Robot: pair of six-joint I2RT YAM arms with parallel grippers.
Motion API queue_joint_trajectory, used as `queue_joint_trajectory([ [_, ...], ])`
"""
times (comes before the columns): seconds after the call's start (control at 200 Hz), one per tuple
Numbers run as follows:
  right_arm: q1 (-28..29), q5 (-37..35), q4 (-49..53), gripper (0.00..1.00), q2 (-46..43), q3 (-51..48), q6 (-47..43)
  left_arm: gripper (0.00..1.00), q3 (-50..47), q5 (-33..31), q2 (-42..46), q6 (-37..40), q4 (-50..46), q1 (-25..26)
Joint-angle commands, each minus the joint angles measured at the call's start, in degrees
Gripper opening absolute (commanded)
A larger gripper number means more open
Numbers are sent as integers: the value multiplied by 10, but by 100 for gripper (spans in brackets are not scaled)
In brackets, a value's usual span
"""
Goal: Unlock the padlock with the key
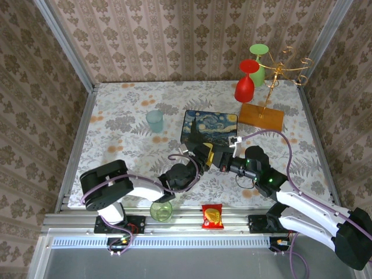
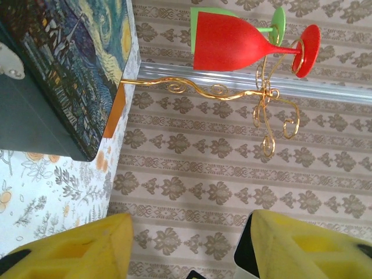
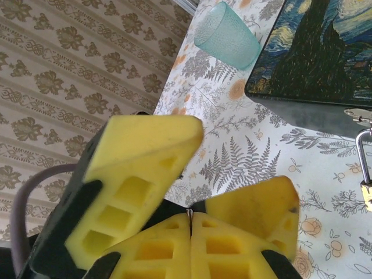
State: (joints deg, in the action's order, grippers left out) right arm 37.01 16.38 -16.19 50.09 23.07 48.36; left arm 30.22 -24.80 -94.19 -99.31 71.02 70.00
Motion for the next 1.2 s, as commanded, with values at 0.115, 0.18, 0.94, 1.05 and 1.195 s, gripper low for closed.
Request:
queue_joint_trajectory([
  [0.115,5,-19,20,0,-14,-2,-16,36,-5,8,8,13,24,-16],
  [0.18,5,-20,21,0,-15,-3,-18,33,-4,12,4,11,24,-18],
  [0.94,5,-35,48,0,-36,-3,-31,1,-20,28,13,40,23,-41],
  [1.05,4,-34,56,4,-43,-6,-34,0,-17,37,13,52,20,-43],
  [1.195,-14,-2,68,82,-77,-5,-49,0,-10,68,30,119,10,-52],
])
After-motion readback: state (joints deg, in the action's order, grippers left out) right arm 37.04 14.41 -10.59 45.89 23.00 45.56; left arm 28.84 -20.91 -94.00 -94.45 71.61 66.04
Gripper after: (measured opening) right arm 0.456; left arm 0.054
